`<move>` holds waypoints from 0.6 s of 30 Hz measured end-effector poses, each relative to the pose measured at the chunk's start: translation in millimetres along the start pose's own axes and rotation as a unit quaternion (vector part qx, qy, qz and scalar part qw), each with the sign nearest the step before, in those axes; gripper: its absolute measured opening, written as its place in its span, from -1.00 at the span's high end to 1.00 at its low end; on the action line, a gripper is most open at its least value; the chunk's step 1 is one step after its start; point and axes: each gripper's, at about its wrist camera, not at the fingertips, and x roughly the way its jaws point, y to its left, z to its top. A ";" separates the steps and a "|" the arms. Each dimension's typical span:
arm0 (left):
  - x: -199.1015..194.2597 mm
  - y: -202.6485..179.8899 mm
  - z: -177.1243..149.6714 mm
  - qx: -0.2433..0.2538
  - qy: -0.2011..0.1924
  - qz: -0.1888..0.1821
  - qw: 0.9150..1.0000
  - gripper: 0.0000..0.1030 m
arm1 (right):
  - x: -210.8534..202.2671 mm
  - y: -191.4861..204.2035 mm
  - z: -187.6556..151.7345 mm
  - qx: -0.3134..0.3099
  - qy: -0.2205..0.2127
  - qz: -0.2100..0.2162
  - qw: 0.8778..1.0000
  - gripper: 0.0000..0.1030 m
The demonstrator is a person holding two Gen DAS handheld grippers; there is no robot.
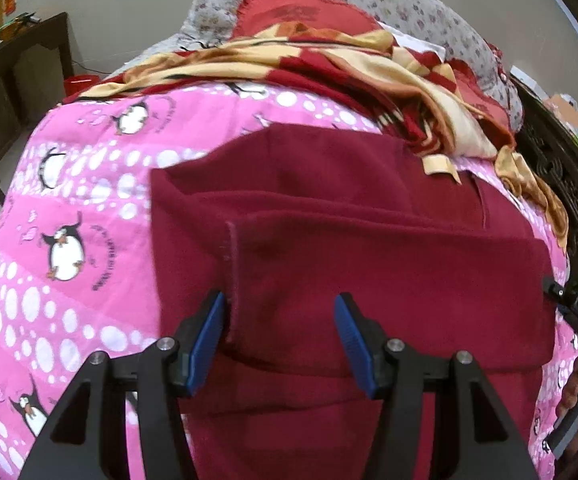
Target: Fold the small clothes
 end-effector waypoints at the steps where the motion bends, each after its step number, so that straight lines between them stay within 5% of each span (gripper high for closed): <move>1: 1.2 -3.0 0.0 0.005 0.000 0.001 1.000 -0.16 | -2.6 -0.6 0.3 -0.007 -0.002 -0.001 1.000 0.25; 5: 5.3 -9.0 -1.1 0.017 0.000 0.005 1.000 -0.16 | -8.5 -3.3 -1.5 -0.023 -0.012 -0.004 1.000 0.27; 13: 11.0 -1.4 -1.1 0.011 0.004 0.006 1.000 -0.16 | -8.5 -26.4 -4.9 0.043 -0.018 0.000 0.999 0.17; 18: 15.0 -3.5 -0.1 0.012 0.003 0.009 1.000 -0.16 | -37.0 -4.3 2.7 -0.004 -0.051 -0.007 0.999 0.14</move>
